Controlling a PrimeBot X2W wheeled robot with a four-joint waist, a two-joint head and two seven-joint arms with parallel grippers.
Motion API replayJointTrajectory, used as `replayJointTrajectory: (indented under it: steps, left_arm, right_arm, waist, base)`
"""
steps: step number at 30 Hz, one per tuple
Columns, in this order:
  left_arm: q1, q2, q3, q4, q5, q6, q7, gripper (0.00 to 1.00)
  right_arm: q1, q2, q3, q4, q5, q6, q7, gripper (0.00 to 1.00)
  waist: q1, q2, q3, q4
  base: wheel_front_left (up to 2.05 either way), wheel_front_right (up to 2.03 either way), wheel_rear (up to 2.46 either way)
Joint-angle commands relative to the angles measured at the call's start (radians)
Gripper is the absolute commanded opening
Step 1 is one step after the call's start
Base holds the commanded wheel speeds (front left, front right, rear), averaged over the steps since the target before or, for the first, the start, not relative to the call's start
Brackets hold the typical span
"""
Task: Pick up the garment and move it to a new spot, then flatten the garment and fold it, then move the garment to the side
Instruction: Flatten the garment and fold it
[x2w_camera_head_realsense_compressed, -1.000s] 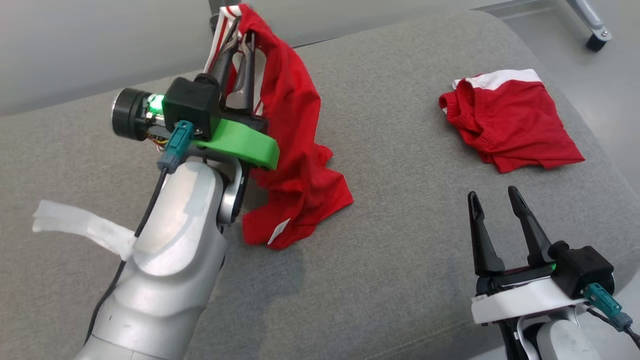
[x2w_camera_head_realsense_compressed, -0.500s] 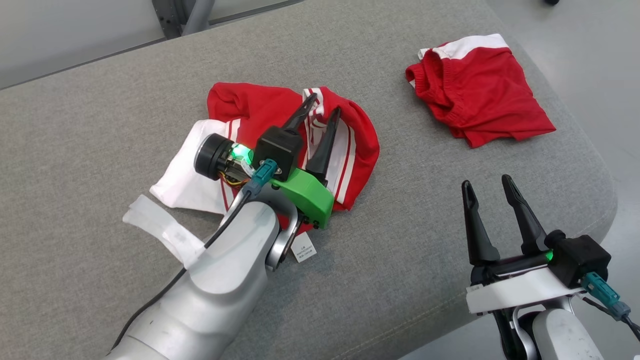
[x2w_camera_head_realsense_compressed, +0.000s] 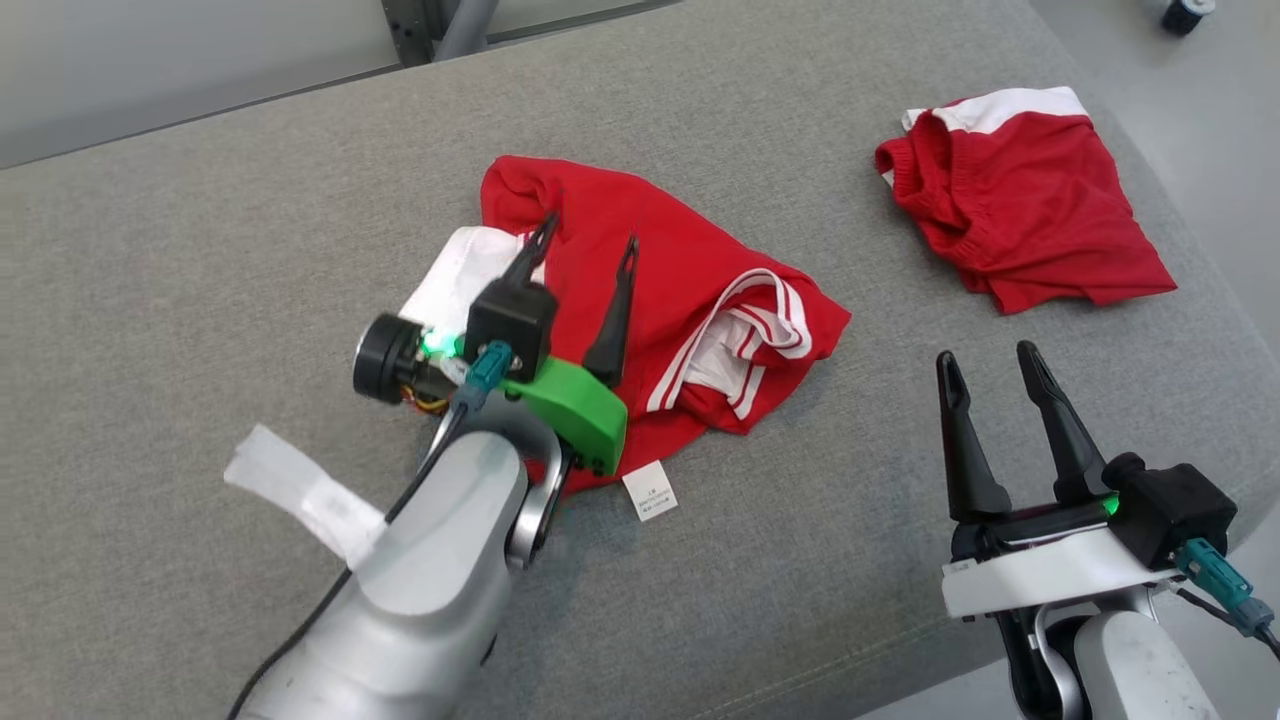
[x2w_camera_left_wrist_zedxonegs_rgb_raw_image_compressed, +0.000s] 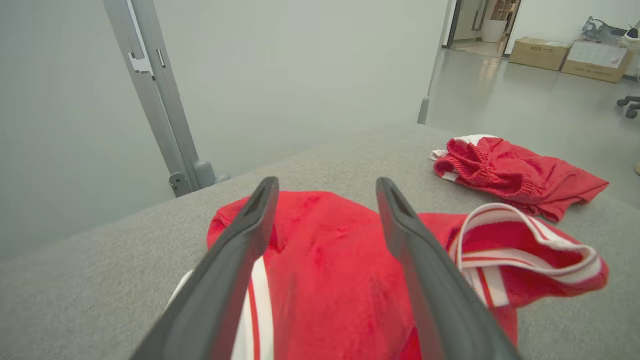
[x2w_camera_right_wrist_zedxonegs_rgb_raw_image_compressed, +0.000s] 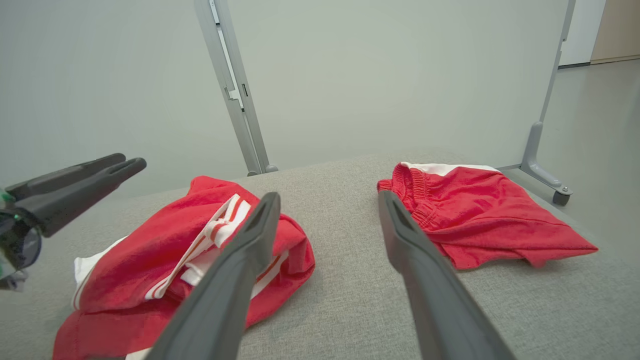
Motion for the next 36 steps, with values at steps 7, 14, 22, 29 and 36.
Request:
replayJointTrajectory:
  steps: [7, 14, 22, 29, 36]
  left_arm:
    - [0.193, 0.005, 0.051, -0.007, -0.013, 0.003, 0.000, 1.00]
    - [0.281, 0.005, 0.066, 0.041, -0.039, -0.031, 0.000, 1.00]
    - [0.240, 0.005, 0.016, 0.133, -0.153, -0.062, 0.000, 0.34]
    - [0.208, 0.005, -0.030, 0.144, -0.224, -0.070, 0.000, 0.00]
    - [0.184, 0.005, -0.004, 0.117, -0.190, -0.029, 0.000, 0.00]
  right_arm:
    - [0.019, -0.001, -0.023, -0.007, -0.009, -0.001, -0.003, 1.00]
    - [0.026, -0.001, -0.017, -0.005, -0.009, -0.001, -0.003, 1.00]
    - [0.018, -0.001, -0.013, 0.003, -0.012, -0.001, -0.003, 1.00]
    - [0.019, -0.001, -0.018, 0.005, -0.015, -0.001, -0.003, 1.00]
    - [0.023, -0.001, -0.021, -0.002, -0.014, -0.001, -0.003, 1.00]
  waist:
    - [0.0000, -0.0001, -0.032, 0.056]
    - [0.0000, -0.0001, -0.056, 0.076]
    - [0.0000, -0.0001, -0.062, 0.065]
    - [0.0000, -0.0001, -0.063, 0.066]
    - [0.0000, -0.0001, -0.064, 0.077]
  base:
    - [0.00, 0.00, 0.00]
    - [0.00, 0.00, 0.00]
    - [0.00, 0.00, 0.00]
    - [0.00, 0.00, 0.00]
    - [0.00, 0.00, 0.00]
